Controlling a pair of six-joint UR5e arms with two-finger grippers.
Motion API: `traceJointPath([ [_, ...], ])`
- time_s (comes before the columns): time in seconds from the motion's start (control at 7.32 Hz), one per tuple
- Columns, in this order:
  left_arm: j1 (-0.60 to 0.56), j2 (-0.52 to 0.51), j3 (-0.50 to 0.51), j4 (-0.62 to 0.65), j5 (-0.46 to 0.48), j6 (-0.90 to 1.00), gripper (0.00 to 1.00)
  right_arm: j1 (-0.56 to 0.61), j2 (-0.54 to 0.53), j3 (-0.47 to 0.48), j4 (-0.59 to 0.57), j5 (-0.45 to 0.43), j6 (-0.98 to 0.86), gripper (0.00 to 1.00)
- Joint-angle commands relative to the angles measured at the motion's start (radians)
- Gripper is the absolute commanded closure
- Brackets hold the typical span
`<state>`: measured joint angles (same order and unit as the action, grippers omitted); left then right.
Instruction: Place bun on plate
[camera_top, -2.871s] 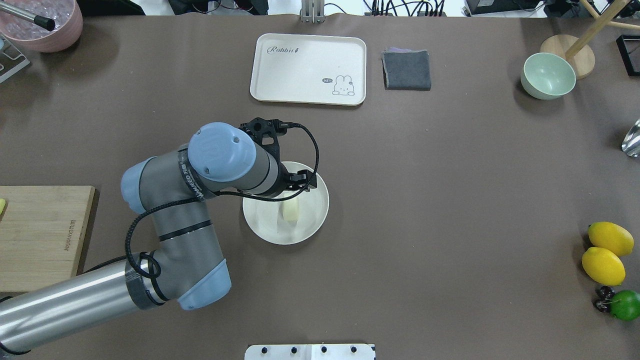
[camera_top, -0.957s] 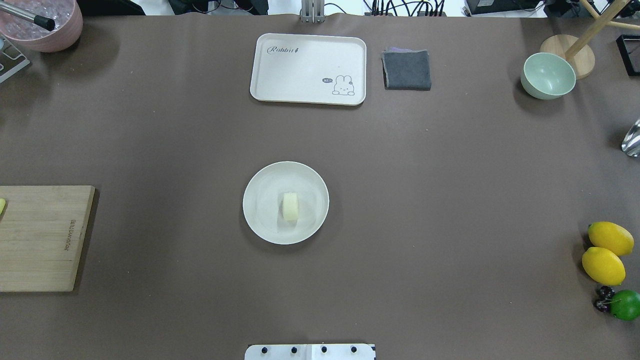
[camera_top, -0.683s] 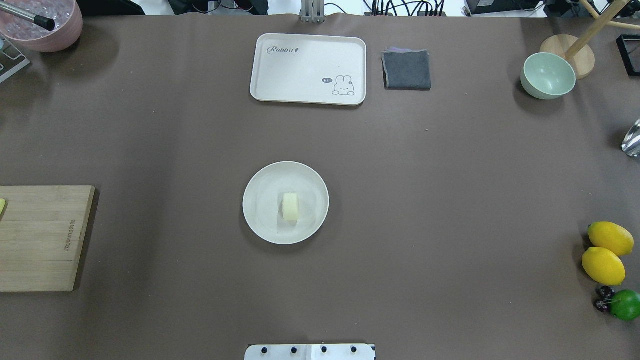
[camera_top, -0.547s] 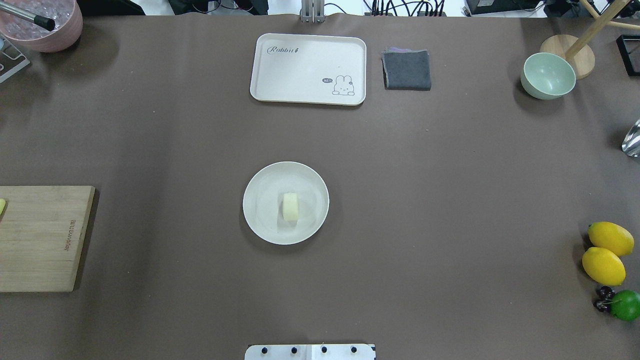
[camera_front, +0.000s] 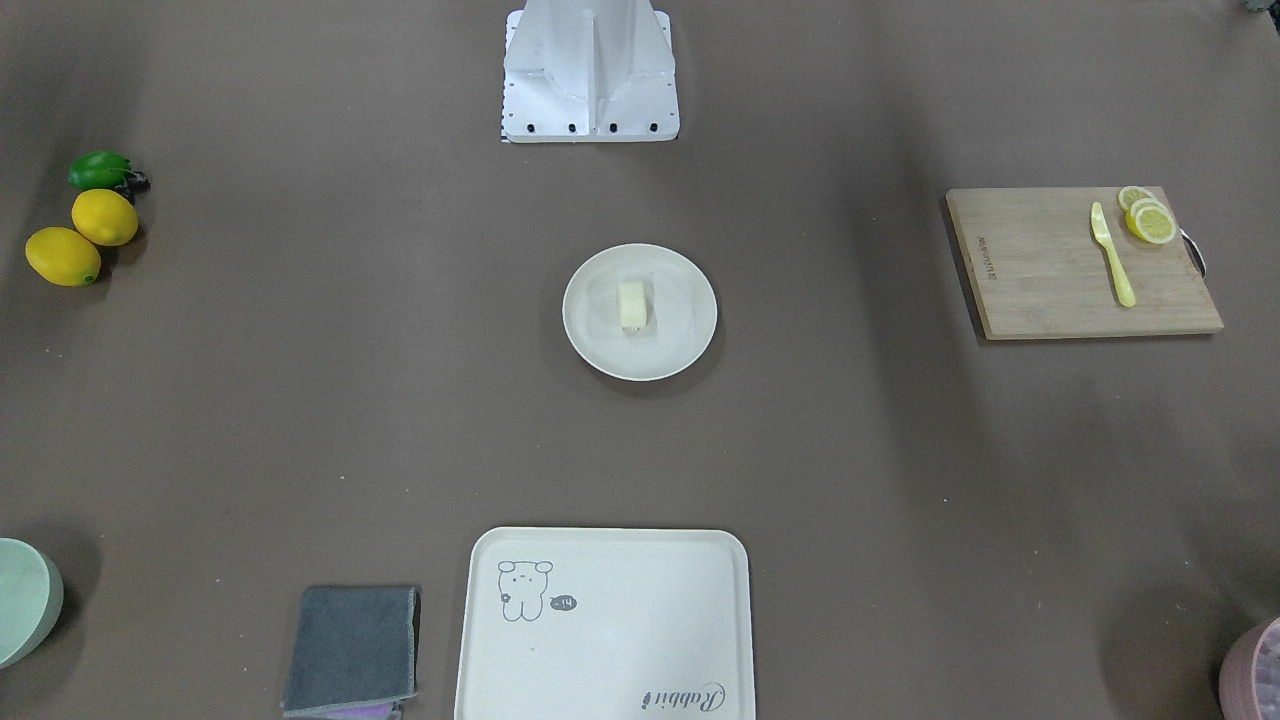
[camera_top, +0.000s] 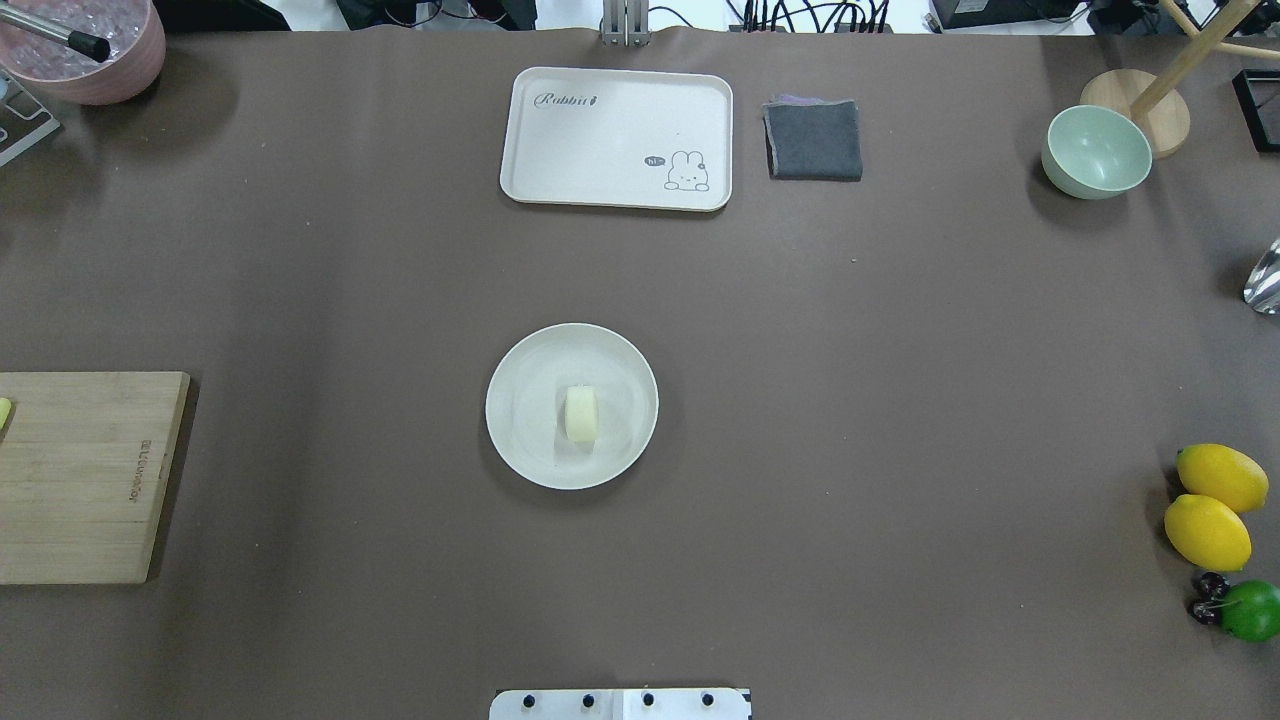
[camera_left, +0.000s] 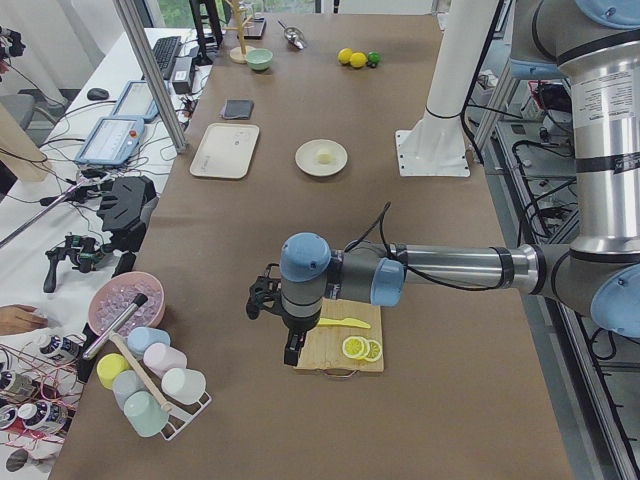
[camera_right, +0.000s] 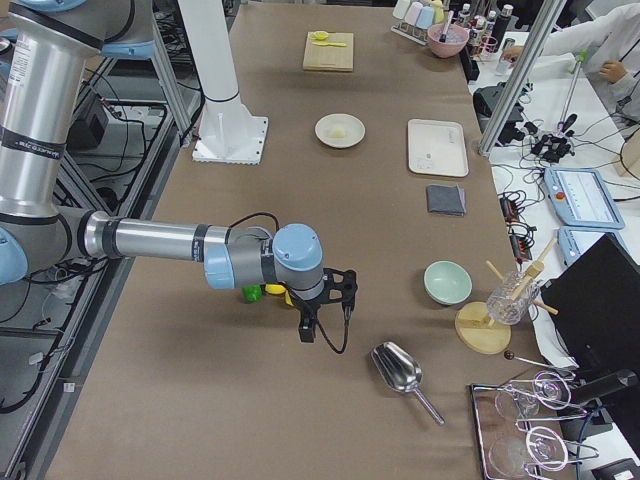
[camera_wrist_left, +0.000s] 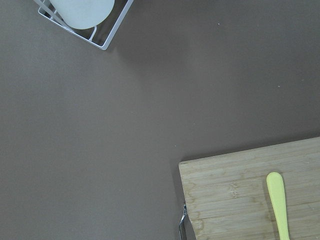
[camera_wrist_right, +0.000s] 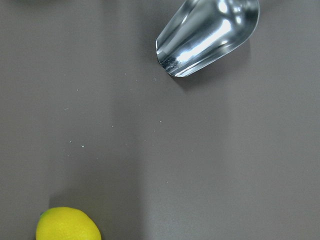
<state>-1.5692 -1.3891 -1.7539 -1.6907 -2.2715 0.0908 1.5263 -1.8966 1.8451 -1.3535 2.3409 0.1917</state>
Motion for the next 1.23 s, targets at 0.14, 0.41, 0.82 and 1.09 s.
traceJointPath([
  [0.14,0.0,0.007,0.056,-0.062,0.009,-0.002,0.02,0.0,0.001,0.002,0.001,0.001,0.0,0.0],
  [0.41,0.001,-0.002,0.08,-0.069,0.001,-0.006,0.03,0.0,0.004,0.002,0.002,0.0,0.0,0.0],
  [0.82,0.001,-0.074,0.032,0.217,-0.051,0.01,0.02,0.0,-0.001,0.0,0.046,0.0,0.0,0.0],
  [1.09,0.001,-0.062,0.017,0.223,-0.056,0.009,0.02,0.0,-0.001,0.0,0.047,0.0,0.0,0.0],
])
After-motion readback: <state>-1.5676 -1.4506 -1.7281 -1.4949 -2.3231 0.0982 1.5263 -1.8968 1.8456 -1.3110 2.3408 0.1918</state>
